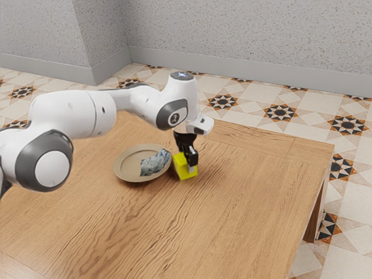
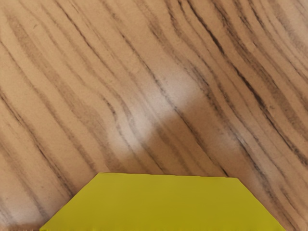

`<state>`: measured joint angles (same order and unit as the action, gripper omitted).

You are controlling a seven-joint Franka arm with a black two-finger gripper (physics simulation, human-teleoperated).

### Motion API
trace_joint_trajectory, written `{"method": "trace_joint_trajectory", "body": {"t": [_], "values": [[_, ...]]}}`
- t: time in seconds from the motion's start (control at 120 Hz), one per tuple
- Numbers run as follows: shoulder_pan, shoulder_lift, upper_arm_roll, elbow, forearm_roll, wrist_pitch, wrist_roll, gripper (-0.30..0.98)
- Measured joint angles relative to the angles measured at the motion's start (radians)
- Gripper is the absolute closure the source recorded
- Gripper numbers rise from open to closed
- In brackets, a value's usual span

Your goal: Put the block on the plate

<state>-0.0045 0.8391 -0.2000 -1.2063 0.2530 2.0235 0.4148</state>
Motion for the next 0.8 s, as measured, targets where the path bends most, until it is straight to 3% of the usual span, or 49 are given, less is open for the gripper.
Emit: {"method": "trace_joint_trajectory", "body": {"t": [0.2, 0.383, 0.533, 0.733, 0.8], "values": [[0.018, -0.091, 0.003, -0.010, -0.012, 0.001, -0.007, 0.33], [0.111, -0.110, 0.009, -0.021, -0.015, 0.002, -0.014, 0.32], [0.142, -0.205, 0.049, -0.209, -0.017, 0.029, -0.027, 0.32], [0.166, -0.185, 0.058, -0.247, -0.033, 0.076, -0.044, 0.31], [0.167, -0.182, 0.059, -0.247, -0.039, 0.084, -0.047, 0.24]]}}
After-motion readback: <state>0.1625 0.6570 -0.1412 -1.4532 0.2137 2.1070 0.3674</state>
